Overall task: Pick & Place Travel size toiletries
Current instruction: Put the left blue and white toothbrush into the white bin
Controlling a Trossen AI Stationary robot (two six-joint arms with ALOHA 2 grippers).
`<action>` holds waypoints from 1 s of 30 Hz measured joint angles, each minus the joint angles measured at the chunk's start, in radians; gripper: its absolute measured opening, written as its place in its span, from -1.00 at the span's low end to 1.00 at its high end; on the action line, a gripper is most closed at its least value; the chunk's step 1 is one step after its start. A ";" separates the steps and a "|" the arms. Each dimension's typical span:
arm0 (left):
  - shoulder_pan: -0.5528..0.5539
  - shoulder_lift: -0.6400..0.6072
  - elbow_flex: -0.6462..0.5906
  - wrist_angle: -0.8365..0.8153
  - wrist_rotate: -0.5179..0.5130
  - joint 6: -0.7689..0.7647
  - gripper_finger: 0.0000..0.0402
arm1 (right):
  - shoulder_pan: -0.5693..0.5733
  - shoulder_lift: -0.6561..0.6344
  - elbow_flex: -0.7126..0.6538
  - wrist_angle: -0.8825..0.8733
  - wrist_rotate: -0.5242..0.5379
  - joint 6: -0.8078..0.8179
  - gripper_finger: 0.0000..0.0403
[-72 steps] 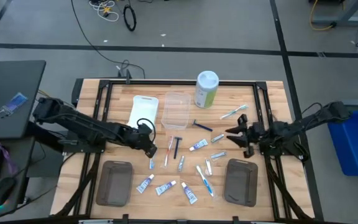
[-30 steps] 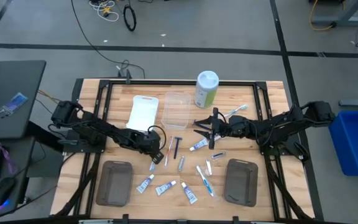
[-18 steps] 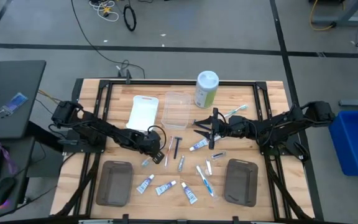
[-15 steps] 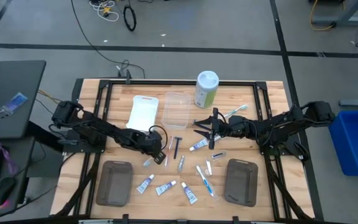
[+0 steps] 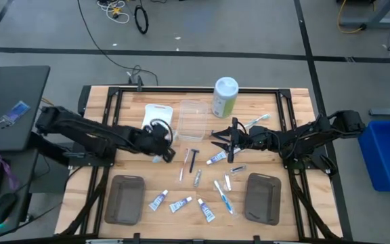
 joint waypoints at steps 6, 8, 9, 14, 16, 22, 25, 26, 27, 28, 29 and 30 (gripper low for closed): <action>0.128 -0.097 0.000 -0.044 -0.141 0.163 -0.89 | 0.000 0.000 0.000 -0.002 0.003 0.011 -0.16; 0.185 -0.101 0.000 -0.052 -0.174 0.216 -0.90 | 0.000 0.000 0.000 0.000 0.004 0.015 -0.16; 0.210 -0.099 -0.002 -0.050 -0.180 0.247 -0.90 | 0.000 0.000 0.000 -0.001 0.005 0.015 -0.16; 0.322 -0.066 -0.064 0.053 -0.204 0.366 -0.88 | -0.001 0.000 0.000 -0.003 0.005 0.015 -0.17; 0.359 -0.057 -0.107 0.089 -0.197 0.396 -0.88 | -0.001 0.000 0.000 -0.005 0.005 0.015 -0.17; 0.403 -0.050 -0.252 0.272 -0.123 0.420 -0.87 | -0.001 0.000 0.000 -0.015 0.004 0.015 -0.18; 0.416 -0.050 -0.292 0.331 -0.051 0.382 -0.83 | -0.001 0.001 0.000 -0.023 0.004 0.015 -0.18; 0.419 -0.050 -0.298 0.334 -0.036 0.383 -0.82 | -0.001 0.001 0.000 -0.025 0.004 0.015 -0.19; 0.422 -0.050 -0.304 0.335 -0.026 0.386 -0.80 | -0.001 0.001 0.000 -0.025 0.004 0.015 -0.19; 0.423 -0.046 -0.310 0.332 -0.021 0.391 -0.78 | -0.001 0.001 0.000 -0.025 0.004 0.015 -0.19; 0.423 -0.040 -0.315 0.333 -0.019 0.391 -0.76 | -0.001 0.001 0.000 -0.025 0.004 0.015 -0.19; 0.424 -0.038 -0.322 0.333 -0.015 0.392 -0.74 | -0.001 0.001 0.000 -0.024 0.004 0.015 -0.19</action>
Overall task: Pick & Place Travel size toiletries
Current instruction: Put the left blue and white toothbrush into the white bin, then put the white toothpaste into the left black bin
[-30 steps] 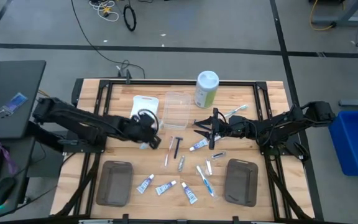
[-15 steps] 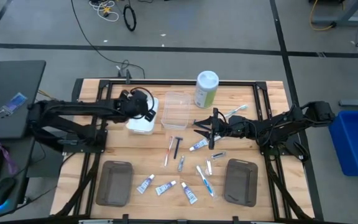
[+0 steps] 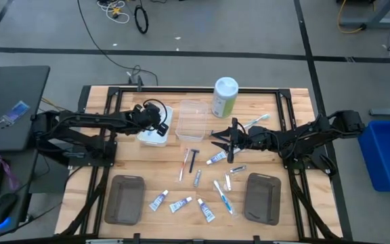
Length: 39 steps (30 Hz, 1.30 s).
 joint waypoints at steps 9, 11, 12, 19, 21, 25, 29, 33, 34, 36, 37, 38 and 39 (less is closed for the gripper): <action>0.006 0.015 -0.017 0.010 0.054 0.044 -0.55 | 0.000 0.000 0.000 -0.002 0.000 0.000 -0.20; 0.006 0.015 -0.017 0.010 0.056 0.044 -0.51 | 0.000 0.000 0.000 -0.001 0.000 0.000 -0.20; 0.006 0.015 -0.017 0.011 0.055 0.044 -0.50 | 0.000 0.000 0.000 -0.002 0.000 0.000 -0.21; 0.000 0.013 0.032 0.010 0.097 0.051 -0.41 | 0.000 0.000 0.000 -0.002 0.000 0.000 -0.21; -0.006 0.012 0.071 0.009 0.111 0.065 -0.41 | 0.000 0.000 0.000 -0.002 0.000 0.000 -0.20; -0.035 0.012 0.153 0.011 0.148 0.109 -0.41 | 0.000 0.000 0.000 -0.002 0.000 0.000 -0.16; -0.098 0.011 0.195 0.014 0.228 0.102 -0.41 | 0.000 0.000 0.000 -0.001 0.000 0.001 -0.12; -0.186 0.013 0.196 0.013 0.296 0.025 -0.41 | 0.000 0.000 0.000 -0.002 -0.002 0.001 -0.08; -0.211 0.017 0.196 0.016 0.301 0.007 -0.41 | 0.000 0.000 0.000 -0.002 -0.013 0.001 -0.08; -0.260 0.020 0.196 0.010 0.304 -0.012 -0.41 | 0.000 0.000 0.000 -0.001 -0.038 0.001 -0.07; -0.284 0.020 0.196 0.014 0.303 -0.020 -0.41 | 0.000 0.000 0.000 -0.002 -0.049 0.001 -0.07; -0.306 0.019 0.196 0.016 0.299 -0.032 -0.41 | 0.000 0.000 0.000 -0.002 -0.053 0.001 -0.07; -0.328 0.019 0.196 0.015 0.295 -0.048 -0.41 | 0.000 0.000 0.000 -0.002 -0.053 0.001 -0.07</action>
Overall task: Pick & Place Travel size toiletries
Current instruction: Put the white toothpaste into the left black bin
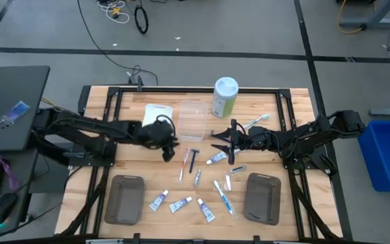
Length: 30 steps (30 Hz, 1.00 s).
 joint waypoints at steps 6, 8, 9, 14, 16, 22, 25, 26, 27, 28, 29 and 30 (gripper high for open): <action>-0.100 0.000 0.000 -0.002 -0.011 -0.072 -0.41 | 0.000 0.000 0.000 0.000 0.000 0.000 -0.10; -0.129 0.000 0.000 -0.002 -0.011 -0.096 -0.41 | 0.000 0.000 0.000 0.000 0.000 0.006 -0.10; -0.143 0.000 0.000 -0.002 -0.011 -0.108 -0.41 | 0.000 0.000 0.000 0.000 0.000 0.011 -0.10; -0.214 0.000 0.000 -0.001 -0.010 -0.167 -0.41 | 0.000 0.000 0.000 0.000 0.000 0.025 -0.09; -0.245 0.010 0.000 0.002 -0.010 -0.188 -0.41 | 0.000 0.000 0.000 0.000 0.001 0.024 -0.10; -0.326 0.116 0.002 0.008 0.020 -0.249 -0.41 | -0.001 0.000 0.000 0.028 0.002 -0.048 -0.11; -0.349 0.175 0.000 0.010 0.061 -0.264 -0.41 | -0.001 0.000 0.000 0.042 0.002 -0.075 -0.12; -0.354 0.191 0.000 0.009 0.085 -0.276 -0.41 | -0.001 0.000 0.000 0.044 0.002 -0.082 -0.12; -0.359 0.206 0.000 0.002 0.107 -0.287 -0.41 | -0.001 0.000 0.000 0.048 0.002 -0.087 -0.12; -0.363 0.222 0.000 0.004 0.126 -0.297 -0.40 | -0.001 0.000 0.000 0.049 0.002 -0.092 -0.12; -0.368 0.237 0.000 -0.002 0.143 -0.308 -0.40 | -0.001 0.000 0.000 0.049 0.002 -0.100 -0.12; -0.373 0.252 0.000 -0.012 0.160 -0.314 -0.38 | -0.001 0.000 0.000 0.048 0.002 -0.106 -0.12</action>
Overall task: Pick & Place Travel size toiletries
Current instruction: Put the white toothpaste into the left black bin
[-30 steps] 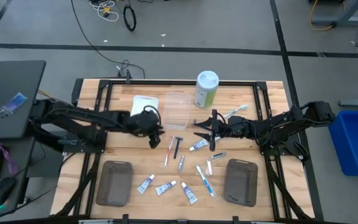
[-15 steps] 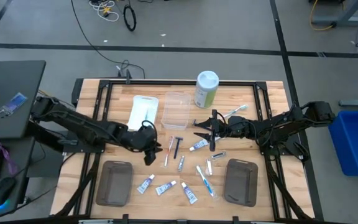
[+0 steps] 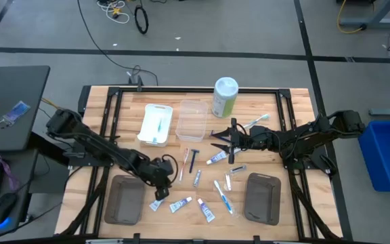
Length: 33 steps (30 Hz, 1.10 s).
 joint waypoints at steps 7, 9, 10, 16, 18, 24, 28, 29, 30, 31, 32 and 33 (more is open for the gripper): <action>-0.044 0.102 0.000 -0.010 0.041 -0.020 -0.18 | 0.000 0.000 0.000 0.001 0.000 0.009 -0.13; -0.047 0.118 0.000 -0.021 0.043 -0.034 -0.12 | 0.000 0.000 0.000 0.001 0.000 0.019 -0.13; -0.047 0.124 0.002 -0.018 0.042 -0.041 -0.09 | 0.000 0.000 0.000 0.001 0.000 0.027 -0.13; -0.045 0.125 0.001 0.001 0.036 -0.031 -0.03 | 0.000 0.000 0.000 0.002 -0.001 0.056 -0.13; -0.045 0.126 0.001 0.004 0.055 -0.065 -0.04 | 0.000 0.000 0.000 0.002 -0.001 0.056 -0.14; -0.044 0.160 0.003 0.004 0.080 -0.124 -0.05 | 0.000 0.000 0.000 0.001 0.000 0.056 -0.13; -0.041 0.168 0.003 0.003 0.081 -0.126 -0.08 | 0.000 0.000 0.000 -0.004 0.000 0.056 -0.13; -0.041 0.168 0.003 0.001 0.083 -0.126 -0.11 | 0.000 0.000 0.000 -0.003 0.000 0.056 -0.13; -0.041 0.169 0.003 0.000 0.090 -0.126 -0.14 | 0.000 0.000 0.000 -0.004 0.000 0.056 -0.14; -0.040 0.169 0.003 -0.002 0.098 -0.127 -0.17 | 0.000 0.000 0.000 -0.007 0.000 0.056 -0.14; -0.040 0.169 0.003 -0.003 0.103 -0.132 -0.21 | 0.000 0.000 0.000 -0.008 0.000 0.056 -0.15; -0.040 0.169 0.003 -0.004 0.105 -0.139 -0.25 | 0.000 0.000 0.000 -0.008 0.000 0.056 -0.15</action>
